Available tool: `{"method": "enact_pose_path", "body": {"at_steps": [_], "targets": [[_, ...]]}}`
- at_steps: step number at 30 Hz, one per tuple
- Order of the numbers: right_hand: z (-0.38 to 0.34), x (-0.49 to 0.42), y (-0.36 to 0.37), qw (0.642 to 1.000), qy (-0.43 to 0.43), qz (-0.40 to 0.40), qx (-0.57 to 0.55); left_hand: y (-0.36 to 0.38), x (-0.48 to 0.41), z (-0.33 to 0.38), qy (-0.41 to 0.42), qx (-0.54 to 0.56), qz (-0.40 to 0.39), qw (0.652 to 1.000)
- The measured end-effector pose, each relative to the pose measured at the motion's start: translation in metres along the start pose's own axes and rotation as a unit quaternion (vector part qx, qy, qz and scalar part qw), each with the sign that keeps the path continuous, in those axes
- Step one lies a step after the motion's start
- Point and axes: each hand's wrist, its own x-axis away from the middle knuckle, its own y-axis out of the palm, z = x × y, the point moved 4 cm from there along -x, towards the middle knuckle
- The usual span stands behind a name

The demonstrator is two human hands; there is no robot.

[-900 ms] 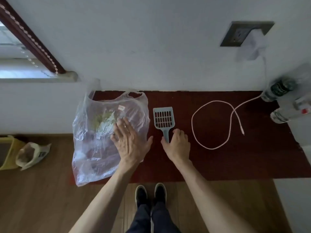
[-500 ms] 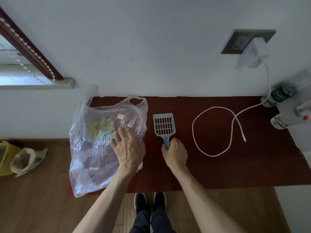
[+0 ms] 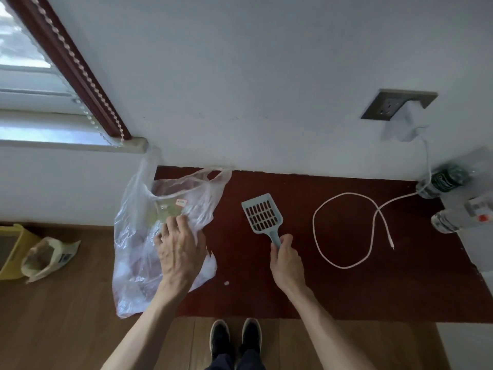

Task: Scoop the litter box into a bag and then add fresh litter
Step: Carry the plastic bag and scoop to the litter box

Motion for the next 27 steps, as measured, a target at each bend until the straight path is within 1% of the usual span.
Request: {"method": "enact_pose_path", "body": {"at_steps": [4, 8, 12, 16, 21, 27], "targets": [[-0.010, 0.006, -0.004, 0.999, -0.042, 0.003, -0.016, -0.018, 0.001, -0.018, -0.028, 0.006, 0.013, 0.999], [-0.024, 0.007, -0.007, 0.995, -0.095, 0.009, -0.026, -0.040, 0.006, -0.034, -0.051, 0.013, 0.048, 0.997], [-0.039, 0.005, -0.006, 0.988, -0.156, 0.010, -0.006, -0.067, 0.022, -0.049, -0.075, 0.009, 0.079, 0.994], [-0.054, 0.006, 0.001, 0.976, -0.215, -0.013, -0.007, -0.092, 0.050, -0.065, -0.105, -0.019, 0.105, 0.989], [-0.079, 0.012, 0.021, 0.952, -0.302, -0.049, -0.018, -0.121, 0.100, -0.095, -0.178, -0.057, 0.139, 0.972], [-0.123, 0.036, 0.055, 0.925, -0.363, -0.109, -0.013, -0.145, 0.163, -0.143, -0.270, -0.093, 0.142, 0.948]]}}
